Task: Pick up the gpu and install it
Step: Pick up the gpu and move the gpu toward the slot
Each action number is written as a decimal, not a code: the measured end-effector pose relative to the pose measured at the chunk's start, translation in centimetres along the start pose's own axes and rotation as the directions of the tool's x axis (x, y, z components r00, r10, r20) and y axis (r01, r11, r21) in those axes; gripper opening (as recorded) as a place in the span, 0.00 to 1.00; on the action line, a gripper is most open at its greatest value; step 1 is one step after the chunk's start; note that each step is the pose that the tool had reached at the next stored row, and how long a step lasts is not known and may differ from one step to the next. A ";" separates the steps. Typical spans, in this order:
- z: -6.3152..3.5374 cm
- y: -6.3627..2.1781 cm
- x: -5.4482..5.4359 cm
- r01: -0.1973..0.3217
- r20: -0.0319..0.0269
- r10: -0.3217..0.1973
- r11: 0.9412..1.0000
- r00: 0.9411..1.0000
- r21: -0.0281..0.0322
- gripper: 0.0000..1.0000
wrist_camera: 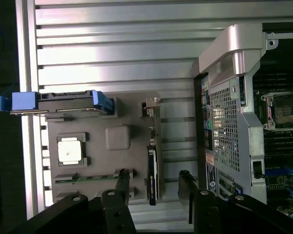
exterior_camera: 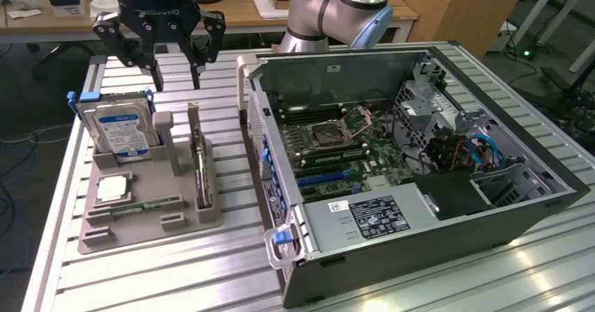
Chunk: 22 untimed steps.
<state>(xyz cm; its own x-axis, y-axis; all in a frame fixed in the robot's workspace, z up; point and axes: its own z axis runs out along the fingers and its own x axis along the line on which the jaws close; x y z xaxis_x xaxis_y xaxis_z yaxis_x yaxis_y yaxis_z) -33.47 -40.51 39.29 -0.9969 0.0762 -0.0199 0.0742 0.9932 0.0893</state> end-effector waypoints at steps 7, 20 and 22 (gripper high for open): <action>0.17 0.12 0.0 0.001 0.002 -0.001 1.000 1.000 0.027 0.53; 0.39 -0.38 0.0 0.033 0.000 -0.033 0.999 0.999 0.040 0.53; 0.42 -0.47 0.0 0.035 0.000 -0.035 0.999 0.999 0.040 0.53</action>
<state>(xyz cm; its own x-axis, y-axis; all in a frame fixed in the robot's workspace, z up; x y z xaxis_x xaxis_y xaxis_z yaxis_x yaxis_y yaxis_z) -33.46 -40.94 38.84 -0.9989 0.0409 -0.0231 0.0398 0.9980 0.0484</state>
